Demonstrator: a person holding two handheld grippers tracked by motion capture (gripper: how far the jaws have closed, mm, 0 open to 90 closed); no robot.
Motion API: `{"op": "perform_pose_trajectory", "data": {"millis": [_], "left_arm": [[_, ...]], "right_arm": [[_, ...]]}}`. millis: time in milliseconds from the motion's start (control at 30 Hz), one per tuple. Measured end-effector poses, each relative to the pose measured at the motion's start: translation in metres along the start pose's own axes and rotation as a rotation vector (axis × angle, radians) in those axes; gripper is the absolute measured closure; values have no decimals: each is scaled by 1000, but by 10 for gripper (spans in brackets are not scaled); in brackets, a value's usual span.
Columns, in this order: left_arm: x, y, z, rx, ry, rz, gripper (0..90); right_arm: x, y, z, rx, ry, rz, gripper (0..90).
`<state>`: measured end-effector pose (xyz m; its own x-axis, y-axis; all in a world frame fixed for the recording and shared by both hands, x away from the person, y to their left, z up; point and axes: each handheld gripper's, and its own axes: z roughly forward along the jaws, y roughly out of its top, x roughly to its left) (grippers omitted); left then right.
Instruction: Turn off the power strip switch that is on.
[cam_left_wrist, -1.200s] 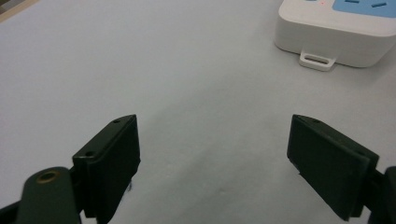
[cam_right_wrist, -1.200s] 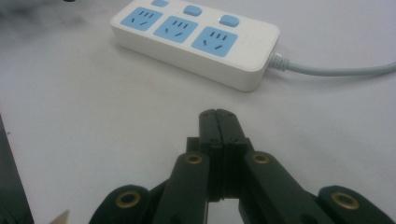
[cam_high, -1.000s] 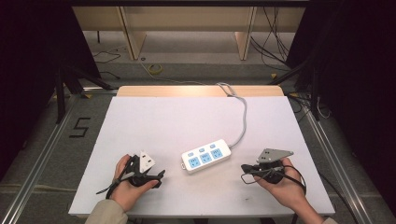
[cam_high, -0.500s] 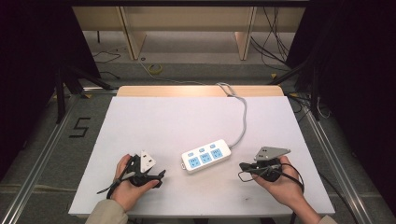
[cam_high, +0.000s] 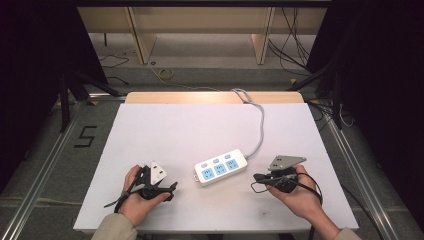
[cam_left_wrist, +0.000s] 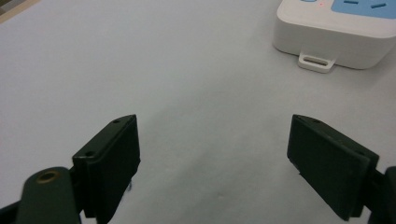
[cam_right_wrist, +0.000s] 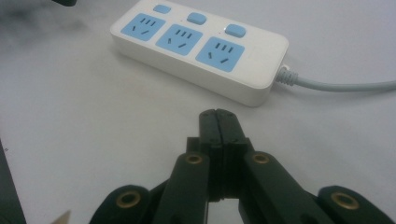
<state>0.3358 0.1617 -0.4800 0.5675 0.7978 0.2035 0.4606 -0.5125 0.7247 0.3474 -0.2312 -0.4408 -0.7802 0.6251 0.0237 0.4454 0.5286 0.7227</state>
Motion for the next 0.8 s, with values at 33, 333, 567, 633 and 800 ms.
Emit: {"op": "perform_pose_trajectory", "data": {"millis": [33, 333, 567, 633, 800], "left_arm": [[0, 0, 0, 0, 0, 0, 168], [1, 0, 0, 0, 4, 3, 167], [0, 0, 0, -1, 5, 3, 168], [1, 0, 1, 0, 5, 5, 168], [0, 0, 1, -2, 3, 1, 168]], "right_arm": [[0, 1, 0, 3, 2, -3, 900], [2, 7, 4, 16, 8, -10, 900], [3, 12, 6, 21, 7, -11, 900], [2, 13, 7, 26, 7, -12, 900], [3, 16, 9, 37, 11, -16, 900]]}}
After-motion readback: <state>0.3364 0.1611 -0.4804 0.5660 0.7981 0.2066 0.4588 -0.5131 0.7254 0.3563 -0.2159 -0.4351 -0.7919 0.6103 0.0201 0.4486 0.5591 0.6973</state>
